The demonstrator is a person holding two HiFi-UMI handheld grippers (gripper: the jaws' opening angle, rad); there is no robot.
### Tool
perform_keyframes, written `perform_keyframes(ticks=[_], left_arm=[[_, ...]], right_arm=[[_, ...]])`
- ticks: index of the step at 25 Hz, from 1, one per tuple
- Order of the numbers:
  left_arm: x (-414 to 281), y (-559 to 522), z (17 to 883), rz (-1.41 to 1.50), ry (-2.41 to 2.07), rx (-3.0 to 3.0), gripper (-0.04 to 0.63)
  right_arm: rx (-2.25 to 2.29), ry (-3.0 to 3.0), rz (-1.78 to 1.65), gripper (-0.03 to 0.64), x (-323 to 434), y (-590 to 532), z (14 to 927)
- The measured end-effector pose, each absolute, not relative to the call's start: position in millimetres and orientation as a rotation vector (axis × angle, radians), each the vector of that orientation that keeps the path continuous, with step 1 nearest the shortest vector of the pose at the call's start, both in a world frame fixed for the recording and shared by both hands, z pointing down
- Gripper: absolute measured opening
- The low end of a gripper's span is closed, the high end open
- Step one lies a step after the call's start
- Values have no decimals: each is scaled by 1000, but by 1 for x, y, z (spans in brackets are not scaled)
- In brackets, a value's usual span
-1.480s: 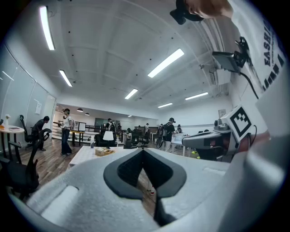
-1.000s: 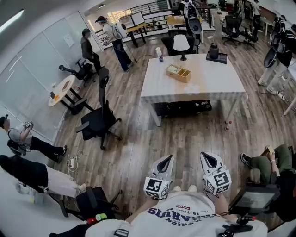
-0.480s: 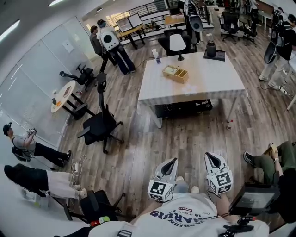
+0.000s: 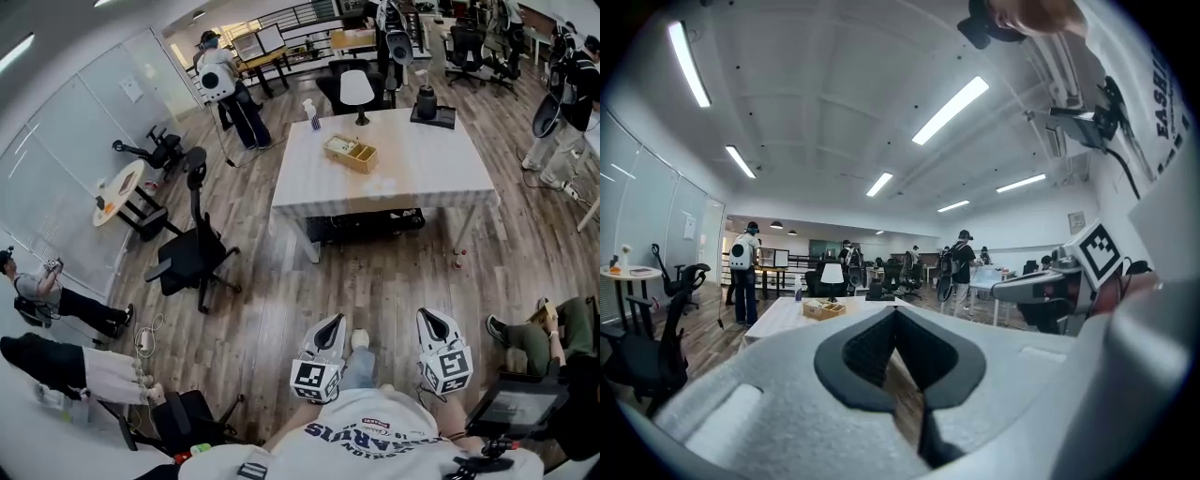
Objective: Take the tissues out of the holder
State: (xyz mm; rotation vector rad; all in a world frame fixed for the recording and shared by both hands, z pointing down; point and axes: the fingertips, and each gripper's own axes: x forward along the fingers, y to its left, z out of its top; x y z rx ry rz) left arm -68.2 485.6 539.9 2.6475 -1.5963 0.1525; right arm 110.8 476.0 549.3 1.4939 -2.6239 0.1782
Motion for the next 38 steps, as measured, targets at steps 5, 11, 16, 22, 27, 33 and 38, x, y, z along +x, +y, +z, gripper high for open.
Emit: perform_keyframes(ticks=[5, 11, 16, 22, 27, 33, 38], left_arm=[[-65, 440, 532, 139, -1575, 2678, 5], [-76, 382, 524, 114, -1572, 2682, 5], [-88, 342, 530, 129, -1540, 2666, 5], [-109, 290, 533, 131, -1521, 2656, 5], [-136, 250, 532, 141, -1523, 2670, 5], [-165, 213, 541, 125, -1511, 2674, 5], [-185, 189, 550, 135, -1510, 2666, 5]], right_arm=[[1584, -2629, 146, 9, 111, 441, 530], [1572, -2620, 121, 9, 97, 384, 523], [1587, -2595, 137, 9, 87, 343, 522], [1585, -2575, 139, 8, 63, 294, 521], [1584, -2563, 132, 9, 35, 255, 515], [1586, -2551, 131, 8, 6, 216, 518], [1611, -2539, 142, 9, -6, 194, 521]])
